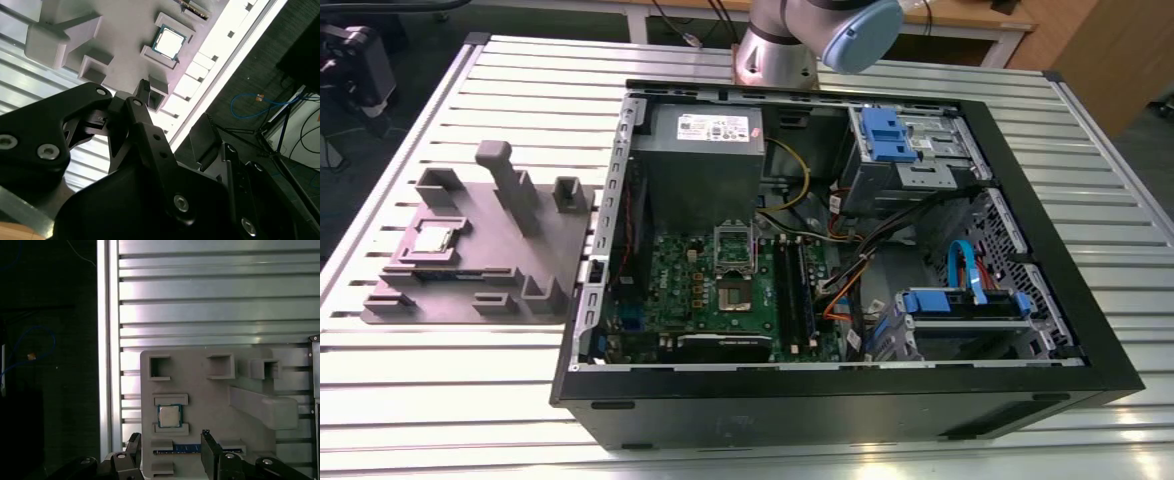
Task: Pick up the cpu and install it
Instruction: 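Pick up the cpu and move it towards the insertion slot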
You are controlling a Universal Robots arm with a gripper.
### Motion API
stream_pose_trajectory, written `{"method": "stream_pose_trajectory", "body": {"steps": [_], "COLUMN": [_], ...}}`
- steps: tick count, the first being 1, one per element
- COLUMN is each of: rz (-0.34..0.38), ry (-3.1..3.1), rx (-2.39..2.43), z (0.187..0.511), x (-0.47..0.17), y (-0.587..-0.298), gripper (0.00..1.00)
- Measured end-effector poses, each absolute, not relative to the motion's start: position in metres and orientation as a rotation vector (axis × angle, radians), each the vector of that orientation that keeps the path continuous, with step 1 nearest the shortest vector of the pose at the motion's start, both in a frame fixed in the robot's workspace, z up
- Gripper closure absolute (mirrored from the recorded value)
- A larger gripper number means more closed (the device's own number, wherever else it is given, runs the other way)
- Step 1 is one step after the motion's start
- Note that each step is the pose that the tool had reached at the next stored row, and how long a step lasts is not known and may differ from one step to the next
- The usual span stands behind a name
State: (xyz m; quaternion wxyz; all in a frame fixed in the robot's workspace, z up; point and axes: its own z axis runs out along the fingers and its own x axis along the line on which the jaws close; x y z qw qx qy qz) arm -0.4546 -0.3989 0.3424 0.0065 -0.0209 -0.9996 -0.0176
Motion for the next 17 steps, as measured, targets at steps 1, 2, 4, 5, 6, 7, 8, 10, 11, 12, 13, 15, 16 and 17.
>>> {"method": "stream_pose_trajectory", "body": {"steps": [1, 2, 4, 5, 6, 7, 8, 10, 11, 12, 13, 15, 16, 17], "rz": [-0.055, -0.055, -0.055, -0.055, -0.055, -0.055, -0.055, -0.055, -0.055, -0.055, -0.055, -0.055, -0.055, -0.055], "ry": [-3.128, -3.128, -3.128, -3.128, -3.128, -3.128, -3.128, -3.128, -3.127, -3.128, -3.128, -3.127, -3.128, -3.128], "rx": [-0.066, -0.066, -0.066, -0.066, -0.066, -0.066, -0.066, -0.066, -0.066, -0.066, -0.066, -0.066, -0.066, -0.066], "z": [0.3417, 0.3416, 0.3412, 0.341, 0.3368, 0.3362, 0.3361, 0.3361, 0.3361, 0.3361, 0.3361, 0.336, 0.3359, 0.3358], "x": [-0.4546, -0.4546, -0.4546, -0.4546, -0.4545, -0.4545, -0.4545, -0.4545, -0.4545, -0.4544, -0.4545, -0.4544, -0.4545, -0.4545], "y": [-0.3989, -0.3988, -0.3988, -0.3988, -0.3988, -0.3988, -0.3989, -0.3989, -0.3988, -0.3988, -0.3989, -0.3988, -0.3989, -0.3989], "gripper": [0.41, 0.41, 0.41, 0.41, 0.41, 0.41, 0.41, 0.41, 0.41, 0.41, 0.41, 0.41, 0.41, 0.41]}}
